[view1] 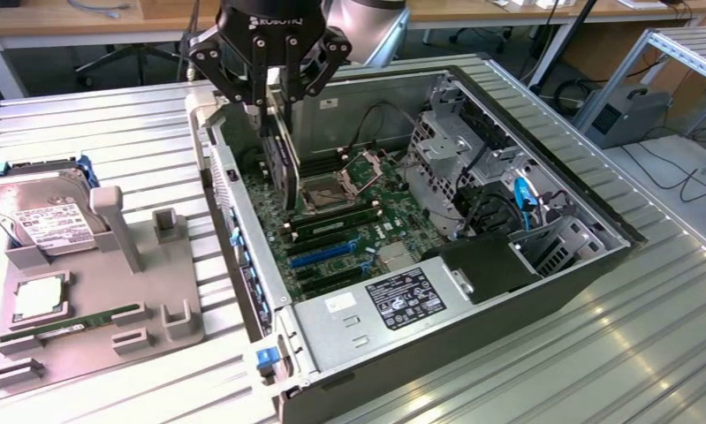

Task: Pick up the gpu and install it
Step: 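Pick up the gpu and move the gpu toward the slot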

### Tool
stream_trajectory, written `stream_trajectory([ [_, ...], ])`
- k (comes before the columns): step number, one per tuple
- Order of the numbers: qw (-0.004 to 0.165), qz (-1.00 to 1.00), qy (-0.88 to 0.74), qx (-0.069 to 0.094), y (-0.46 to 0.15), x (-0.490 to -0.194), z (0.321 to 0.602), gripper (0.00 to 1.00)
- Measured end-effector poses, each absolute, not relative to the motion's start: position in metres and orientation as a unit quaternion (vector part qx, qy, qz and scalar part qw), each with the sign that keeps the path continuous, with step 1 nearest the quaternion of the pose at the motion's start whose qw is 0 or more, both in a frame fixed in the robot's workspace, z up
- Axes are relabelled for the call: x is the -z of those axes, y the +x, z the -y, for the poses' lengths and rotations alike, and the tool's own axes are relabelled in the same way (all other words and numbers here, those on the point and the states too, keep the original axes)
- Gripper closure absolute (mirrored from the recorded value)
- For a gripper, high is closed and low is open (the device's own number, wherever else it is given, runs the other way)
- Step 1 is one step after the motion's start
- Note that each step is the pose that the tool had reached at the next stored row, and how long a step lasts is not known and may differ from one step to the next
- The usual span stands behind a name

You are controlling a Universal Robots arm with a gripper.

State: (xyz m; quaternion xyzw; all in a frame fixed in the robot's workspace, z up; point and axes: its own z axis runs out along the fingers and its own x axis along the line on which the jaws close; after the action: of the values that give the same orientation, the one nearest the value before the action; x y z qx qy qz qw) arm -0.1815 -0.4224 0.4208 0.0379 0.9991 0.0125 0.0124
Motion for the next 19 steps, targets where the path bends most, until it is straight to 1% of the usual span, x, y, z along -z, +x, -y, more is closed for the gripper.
stream_trajectory([
  [19, 0.012, -0.999, 0.038, -0.012, -0.168, -0.416, 0.422, 0.73],
])
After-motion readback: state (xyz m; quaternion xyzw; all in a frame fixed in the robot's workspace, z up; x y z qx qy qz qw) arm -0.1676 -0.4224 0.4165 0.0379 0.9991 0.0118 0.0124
